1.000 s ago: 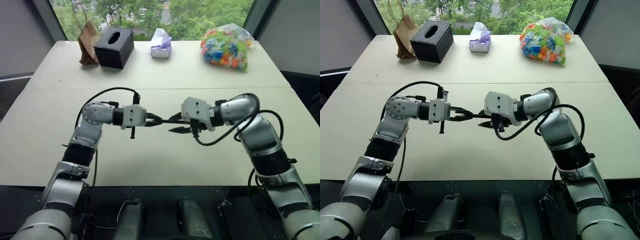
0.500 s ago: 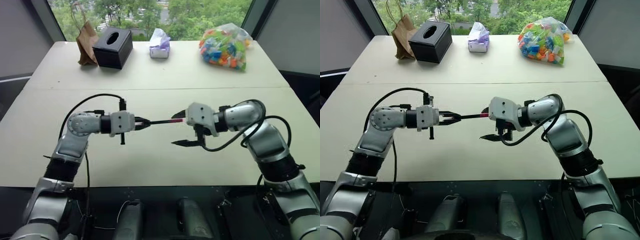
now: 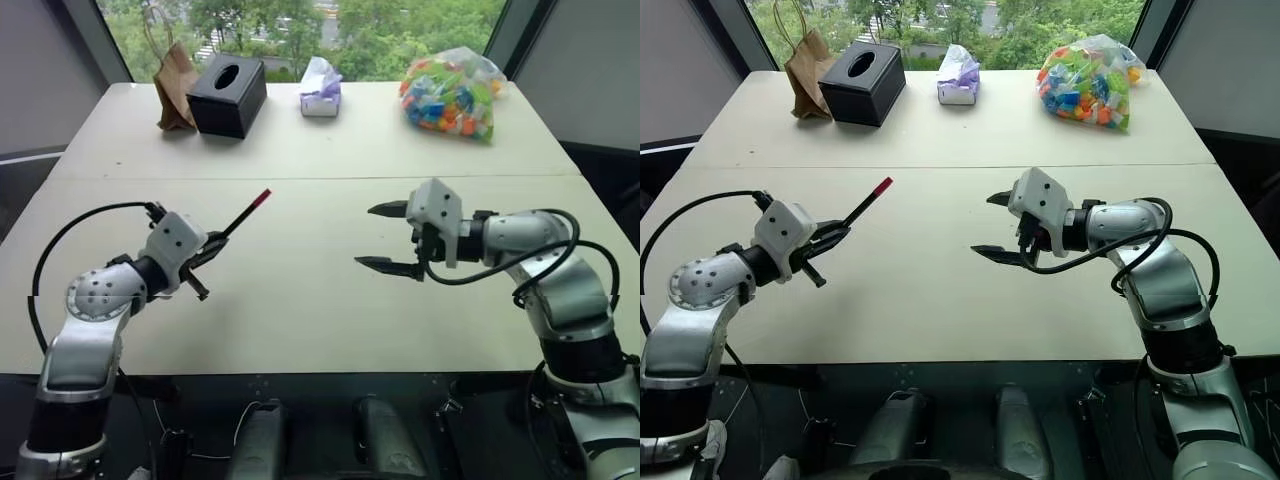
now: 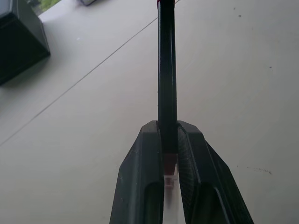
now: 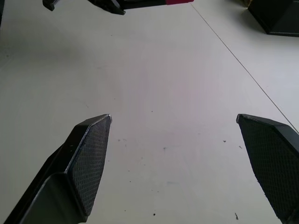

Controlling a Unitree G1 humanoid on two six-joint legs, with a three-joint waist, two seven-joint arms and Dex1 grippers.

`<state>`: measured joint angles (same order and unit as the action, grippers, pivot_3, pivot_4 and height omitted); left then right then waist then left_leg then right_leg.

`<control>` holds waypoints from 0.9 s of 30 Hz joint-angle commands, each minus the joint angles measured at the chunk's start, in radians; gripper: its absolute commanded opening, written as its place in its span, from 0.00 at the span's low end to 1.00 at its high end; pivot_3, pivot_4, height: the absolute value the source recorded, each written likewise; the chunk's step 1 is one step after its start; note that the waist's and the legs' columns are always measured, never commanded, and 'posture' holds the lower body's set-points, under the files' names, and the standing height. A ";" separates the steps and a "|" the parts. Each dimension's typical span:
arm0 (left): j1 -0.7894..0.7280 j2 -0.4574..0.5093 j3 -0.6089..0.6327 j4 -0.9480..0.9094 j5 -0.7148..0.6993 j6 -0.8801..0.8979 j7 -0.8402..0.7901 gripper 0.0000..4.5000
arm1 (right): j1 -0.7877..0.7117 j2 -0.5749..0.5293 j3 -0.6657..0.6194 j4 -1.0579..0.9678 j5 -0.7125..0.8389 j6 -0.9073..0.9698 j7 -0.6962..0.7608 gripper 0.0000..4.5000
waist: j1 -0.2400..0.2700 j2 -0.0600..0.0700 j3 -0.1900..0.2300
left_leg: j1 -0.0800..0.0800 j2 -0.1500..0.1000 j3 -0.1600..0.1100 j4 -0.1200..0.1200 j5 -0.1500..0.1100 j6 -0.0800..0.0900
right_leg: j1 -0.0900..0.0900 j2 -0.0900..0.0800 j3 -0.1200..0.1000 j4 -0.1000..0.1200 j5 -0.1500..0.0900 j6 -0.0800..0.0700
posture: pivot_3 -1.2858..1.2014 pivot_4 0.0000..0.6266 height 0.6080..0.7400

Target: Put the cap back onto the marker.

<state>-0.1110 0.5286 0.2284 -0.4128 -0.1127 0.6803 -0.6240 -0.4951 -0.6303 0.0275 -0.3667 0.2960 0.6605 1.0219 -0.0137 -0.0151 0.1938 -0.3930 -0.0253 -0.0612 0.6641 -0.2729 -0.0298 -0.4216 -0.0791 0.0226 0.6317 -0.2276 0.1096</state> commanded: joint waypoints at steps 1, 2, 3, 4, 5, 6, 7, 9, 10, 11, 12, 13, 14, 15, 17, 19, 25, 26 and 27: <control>0.007 -0.096 0.081 -0.102 0.000 0.241 0.181 0.00 | 0.000 0.021 -0.078 -0.096 0.110 0.059 -0.050 0.98 | 0.001 0.000 0.000 | 0.001 0.000 0.000 0.000 0.000 0.000 | 0.000 0.000 0.000 0.000 0.000 0.000 | 0.52 0.24 1.00; 0.006 -0.115 0.091 -0.108 -0.001 0.287 0.208 0.00 | -0.001 0.025 -0.091 -0.105 0.131 0.073 -0.063 0.98 | 0.001 0.000 0.000 | 0.001 0.000 0.000 0.001 0.000 0.000 | 0.001 0.001 0.000 0.001 0.000 0.000 | 0.52 0.24 1.00; 0.003 -0.124 0.097 -0.109 -0.003 0.316 0.227 0.00 | -0.003 0.022 -0.100 -0.113 0.148 0.085 -0.072 0.98 | 0.002 0.000 0.000 | 0.001 0.000 -0.001 0.001 0.000 0.000 | 0.001 0.001 0.000 0.001 0.000 0.000 | 0.52 0.24 1.00; 0.001 -0.131 0.101 -0.108 -0.006 0.343 0.242 0.00 | -0.004 0.018 -0.105 -0.120 0.163 0.095 -0.080 0.98 | 0.002 -0.001 0.000 | 0.001 -0.001 -0.001 0.001 0.000 0.000 | 0.001 0.001 -0.001 0.001 0.000 0.000 | 0.52 0.24 1.00; -0.001 -0.136 0.106 -0.106 -0.011 0.367 0.255 0.00 | -0.004 0.013 -0.110 -0.127 0.176 0.102 -0.086 0.98 | 0.002 -0.001 0.000 | 0.001 -0.001 0.000 0.001 0.000 0.000 | 0.001 0.001 -0.001 0.001 0.000 0.000 | 0.52 0.24 1.00; -0.001 -0.136 0.107 -0.100 -0.012 0.383 0.267 0.00 | -0.004 0.007 -0.116 -0.134 0.190 0.110 -0.092 0.98 | 0.002 -0.001 0.000 | 0.001 -0.001 0.000 0.001 0.000 0.000 | 0.001 0.001 0.000 0.001 0.000 0.000 | 0.52 0.24 1.00; 0.001 -0.132 0.105 -0.094 -0.012 0.391 0.276 0.00 | -0.005 0.003 -0.121 -0.139 0.202 0.117 -0.097 0.98 | 0.002 -0.001 0.000 | 0.001 -0.001 0.000 0.001 0.000 0.000 | 0.001 0.001 0.000 0.000 0.000 0.000 | 0.52 0.24 1.00; 0.002 -0.132 0.107 -0.084 -0.016 0.414 0.291 0.00 | -0.005 -0.008 -0.128 -0.149 0.222 0.126 -0.108 0.98 | 0.001 -0.001 0.000 | 0.002 -0.001 0.000 0.001 0.000 -0.001 | 0.001 0.001 0.000 0.000 0.000 0.000 | 0.52 0.24 1.00; -0.001 -0.131 0.109 -0.078 -0.018 0.423 0.298 0.00 | -0.006 -0.014 -0.130 -0.153 0.230 0.130 -0.114 0.98 | 0.001 -0.001 0.000 | 0.002 -0.001 0.000 0.001 0.000 -0.001 | 0.001 0.001 0.000 0.000 0.000 0.000 | 0.52 0.24 1.00; -0.001 -0.128 0.107 -0.074 -0.017 0.427 0.302 0.00 | -0.005 -0.020 -0.131 -0.157 0.238 0.132 -0.119 0.98 | 0.001 0.000 0.000 | 0.002 -0.001 0.000 0.001 0.000 -0.001 | 0.001 0.001 0.000 0.000 0.000 0.000 | 0.52 0.24 1.00; -0.003 -0.129 0.108 -0.070 -0.020 0.435 0.308 0.00 | -0.005 -0.025 -0.131 -0.160 0.244 0.134 -0.125 0.98 | 0.001 0.000 0.000 | 0.002 -0.001 0.000 0.001 0.000 -0.001 | 0.001 0.001 0.000 0.000 0.000 0.000 | 0.52 0.24 1.00; -0.005 -0.133 0.112 -0.068 -0.026 0.445 0.313 0.00 | -0.004 -0.030 -0.130 -0.164 0.251 0.135 -0.131 0.98 | 0.001 0.000 -0.001 | 0.002 -0.001 0.000 0.001 0.000 -0.001 | 0.001 0.001 0.000 0.000 0.000 -0.001 | 0.52 0.24 1.00; -0.007 -0.137 0.116 -0.066 -0.035 0.460 0.316 0.00 | -0.004 -0.034 -0.128 -0.166 0.256 0.135 -0.137 0.98 | 0.000 0.000 -0.001 | 0.002 -0.001 0.000 0.001 0.000 -0.001 | 0.001 0.001 0.000 0.000 0.000 -0.001 | 0.52 0.24 1.00; -0.009 -0.144 0.122 -0.067 -0.046 0.480 0.320 0.00 | -0.003 -0.038 -0.127 -0.168 0.261 0.135 -0.143 0.98 | 0.000 0.000 -0.001 | 0.002 -0.001 0.000 0.001 0.000 -0.001 | 0.001 0.001 0.000 0.000 0.000 -0.001 | 0.52 0.24 1.00; -0.015 -0.168 0.144 -0.072 -0.068 0.530 0.331 0.00 | -0.003 -0.044 -0.122 -0.170 0.265 0.132 -0.152 0.98 | 0.000 0.000 -0.001 | 0.002 -0.001 0.000 0.001 0.000 -0.001 | 0.001 0.001 0.000 0.000 0.000 -0.001 | 0.52 0.24 1.00; -0.024 -0.188 0.165 -0.079 -0.089 0.581 0.340 0.11 | -0.005 -0.048 -0.117 -0.169 0.269 0.129 -0.159 0.99 | 0.000 0.000 -0.001 | 0.002 -0.001 0.000 0.001 0.000 -0.001 | 0.002 0.001 0.000 0.000 0.000 -0.001 | 0.52 0.24 1.00; -0.046 -0.201 0.195 -0.103 -0.125 0.657 0.362 0.77 | -0.010 -0.056 -0.093 -0.161 0.271 0.113 -0.170 0.99 | -0.002 0.000 -0.001 | 0.002 -0.001 0.000 0.001 0.000 -0.001 | 0.002 0.001 0.000 0.000 0.000 0.000 | 0.52 0.24 1.00; -0.050 -0.199 0.198 -0.109 -0.129 0.663 0.363 0.88 | -0.010 -0.055 -0.087 -0.158 0.270 0.108 -0.171 0.99 | -0.002 0.000 -0.001 | 0.002 -0.001 0.000 0.001 0.000 -0.001 | 0.002 0.001 0.000 0.000 0.000 0.000 | 0.52 0.24 1.00; -0.052 -0.195 0.201 -0.116 -0.134 0.668 0.364 0.99 | -0.011 -0.055 -0.082 -0.156 0.269 0.105 -0.171 0.99 | -0.003 0.000 -0.001 | 0.002 -0.001 0.000 0.001 0.000 -0.001 | 0.002 0.001 0.000 0.000 0.000 -0.001 | 0.52 0.24 1.00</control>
<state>-0.1747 0.3231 0.3940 -0.5319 -0.2532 1.3148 -0.2804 -0.4847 -0.6784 -0.0506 -0.4998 0.5555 0.7888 0.8525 -0.0170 -0.0148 0.1925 -0.3905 -0.0265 -0.0608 0.6646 -0.2727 -0.0304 -0.4197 -0.0777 0.0228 0.6315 -0.2278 0.1091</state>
